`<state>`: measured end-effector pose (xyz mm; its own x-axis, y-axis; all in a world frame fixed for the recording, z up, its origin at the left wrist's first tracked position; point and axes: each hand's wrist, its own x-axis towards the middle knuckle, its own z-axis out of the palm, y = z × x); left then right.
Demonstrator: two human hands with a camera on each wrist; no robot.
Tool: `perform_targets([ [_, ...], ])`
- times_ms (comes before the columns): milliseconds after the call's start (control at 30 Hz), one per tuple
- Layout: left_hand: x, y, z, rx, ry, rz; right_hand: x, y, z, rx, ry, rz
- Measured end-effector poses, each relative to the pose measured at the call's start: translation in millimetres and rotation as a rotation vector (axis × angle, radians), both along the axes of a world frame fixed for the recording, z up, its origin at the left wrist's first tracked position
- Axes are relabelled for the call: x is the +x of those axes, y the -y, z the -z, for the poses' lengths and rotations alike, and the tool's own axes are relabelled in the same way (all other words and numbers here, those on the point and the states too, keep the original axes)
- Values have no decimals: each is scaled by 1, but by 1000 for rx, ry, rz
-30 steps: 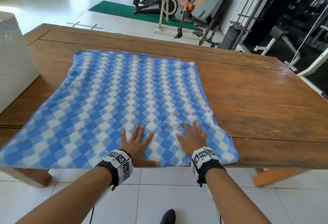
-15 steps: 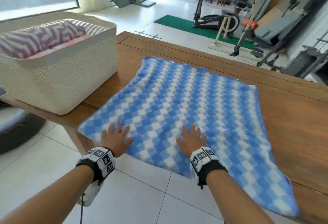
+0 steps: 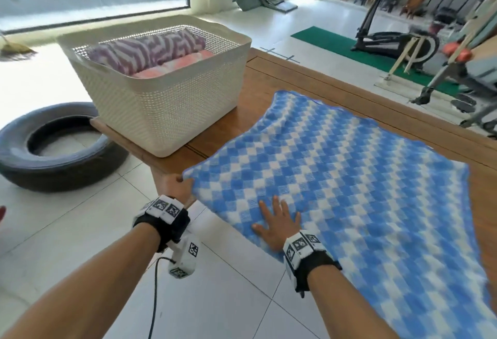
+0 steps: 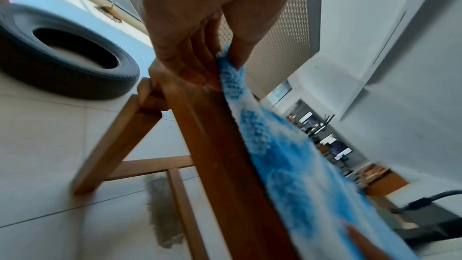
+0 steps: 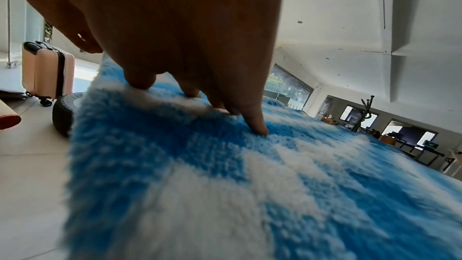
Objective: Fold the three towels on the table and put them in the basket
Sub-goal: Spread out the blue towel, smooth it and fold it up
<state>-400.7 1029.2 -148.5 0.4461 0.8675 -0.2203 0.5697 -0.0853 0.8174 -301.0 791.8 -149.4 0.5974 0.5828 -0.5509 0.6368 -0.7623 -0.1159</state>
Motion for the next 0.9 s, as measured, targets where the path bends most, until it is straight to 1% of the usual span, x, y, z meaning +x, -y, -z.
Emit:
perform_targets([
  [67,12,6,-21,-14,97,-26,3,0,-7,69,-39,24],
  [133,30,18,-44,-40,244,0,9,4,-18,202,-92,94],
  [233,61,50,-85,-46,439,119,23,16,-37,425,-223,258],
  [300,81,76,-110,-82,543,199,33,26,-52,523,-247,323],
  [333,92,88,-120,-89,584,237,39,31,-60,573,-246,351],
  [400,114,113,-139,-76,596,323,53,40,-77,710,-238,392],
  [500,149,143,-154,-124,582,450,78,54,-100,943,-277,478],
  [567,174,160,-156,-138,523,619,94,67,-115,1062,-316,532],
  [633,197,179,-161,-163,454,798,112,83,-123,1114,-314,584],
  [700,221,198,-164,-152,377,919,133,101,-123,1127,-313,646],
  [767,248,215,-162,-126,290,954,158,118,-117,1126,-286,682],
  [900,297,250,-150,-129,142,1011,208,150,-102,1106,-268,768],
])
